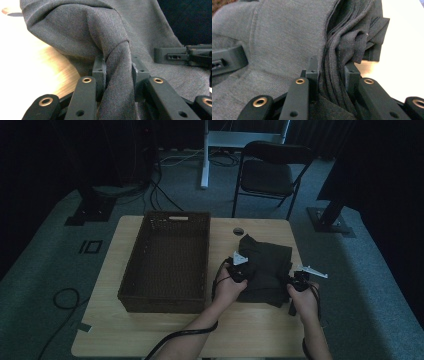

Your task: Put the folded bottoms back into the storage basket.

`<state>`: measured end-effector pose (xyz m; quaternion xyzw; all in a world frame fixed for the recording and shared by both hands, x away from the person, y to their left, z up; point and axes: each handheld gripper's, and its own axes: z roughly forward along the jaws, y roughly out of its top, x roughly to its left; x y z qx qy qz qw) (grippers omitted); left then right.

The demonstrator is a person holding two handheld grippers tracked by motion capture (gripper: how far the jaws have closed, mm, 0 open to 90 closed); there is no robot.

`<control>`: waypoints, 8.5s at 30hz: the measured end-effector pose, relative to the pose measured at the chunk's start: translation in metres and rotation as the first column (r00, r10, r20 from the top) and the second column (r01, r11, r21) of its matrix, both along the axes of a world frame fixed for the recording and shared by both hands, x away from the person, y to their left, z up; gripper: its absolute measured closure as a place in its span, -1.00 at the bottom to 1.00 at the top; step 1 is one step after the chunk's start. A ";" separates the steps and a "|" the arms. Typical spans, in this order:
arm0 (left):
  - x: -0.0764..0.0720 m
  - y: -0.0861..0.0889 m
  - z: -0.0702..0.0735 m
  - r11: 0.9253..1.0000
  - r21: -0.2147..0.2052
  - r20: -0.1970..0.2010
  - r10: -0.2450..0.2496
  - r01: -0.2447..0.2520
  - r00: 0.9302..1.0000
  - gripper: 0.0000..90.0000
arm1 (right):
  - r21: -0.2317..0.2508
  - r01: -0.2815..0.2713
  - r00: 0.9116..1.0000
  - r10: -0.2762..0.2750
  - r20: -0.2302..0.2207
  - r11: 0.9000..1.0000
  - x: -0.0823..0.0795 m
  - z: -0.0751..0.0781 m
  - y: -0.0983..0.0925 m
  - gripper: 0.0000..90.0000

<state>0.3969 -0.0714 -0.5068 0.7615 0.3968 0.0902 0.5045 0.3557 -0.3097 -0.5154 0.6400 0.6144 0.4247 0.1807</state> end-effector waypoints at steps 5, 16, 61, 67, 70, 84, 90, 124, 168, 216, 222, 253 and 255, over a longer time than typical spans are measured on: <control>0.000 0.000 0.010 1.000 -0.005 0.009 -0.007 0.007 1.000 0.59 | -0.003 -0.007 1.000 0.007 0.008 1.000 -0.001 0.011 0.000 0.60; 0.000 0.010 0.047 1.000 -0.022 0.048 -0.012 0.013 0.999 0.58 | 0.031 -0.018 0.999 0.016 0.051 0.999 -0.002 0.047 0.002 0.60; -0.003 0.131 0.140 0.994 -0.038 0.137 0.110 -0.105 0.984 0.57 | 0.031 -0.158 0.976 0.152 0.157 0.987 0.023 0.149 0.113 0.60; -0.003 0.149 0.144 0.992 -0.030 0.143 0.128 -0.126 0.981 0.57 | 0.026 -0.180 0.972 0.173 0.159 0.983 0.028 0.153 0.134 0.60; -0.005 0.167 0.147 0.989 -0.025 0.150 0.149 -0.147 0.977 0.57 | 0.025 -0.198 0.967 0.191 0.166 0.980 0.031 0.155 0.152 0.60; -0.009 0.223 0.153 0.976 -0.017 0.160 0.216 -0.216 0.963 0.57 | 0.013 -0.252 0.953 0.246 0.177 0.968 0.040 0.164 0.212 0.60; -0.010 0.245 0.152 0.969 0.001 0.162 0.242 -0.245 0.957 0.57 | 0.024 -0.263 0.952 0.256 0.170 0.964 0.044 0.163 0.236 0.60; 0.005 0.297 0.076 0.929 0.078 0.042 0.358 -0.361 0.933 0.56 | 0.008 -0.197 0.980 0.196 0.026 0.980 0.061 0.088 0.316 0.60; 0.018 0.294 0.030 0.903 0.231 -0.046 0.382 -0.363 0.923 0.38 | -0.135 -0.137 0.982 0.116 -0.150 0.981 0.076 0.040 0.341 0.48; -0.005 0.282 0.087 0.925 0.143 0.026 0.351 -0.351 0.936 -0.63 | -0.213 -0.289 0.947 0.311 0.077 0.933 0.064 0.096 0.324 -0.65; -0.014 0.296 0.096 0.921 0.129 0.099 0.357 -0.368 0.929 -0.63 | -0.207 -0.305 0.938 0.331 0.102 0.929 0.058 0.106 0.313 -0.65; -0.057 0.330 0.098 0.912 0.084 0.142 0.388 -0.402 0.910 -0.67 | -0.218 -0.328 0.903 0.372 0.213 0.919 0.024 0.126 0.265 -0.65; -0.058 0.332 0.098 0.911 0.079 0.140 0.391 -0.404 0.910 -0.67 | -0.220 -0.324 0.905 0.370 0.212 0.920 0.024 0.125 0.262 -0.65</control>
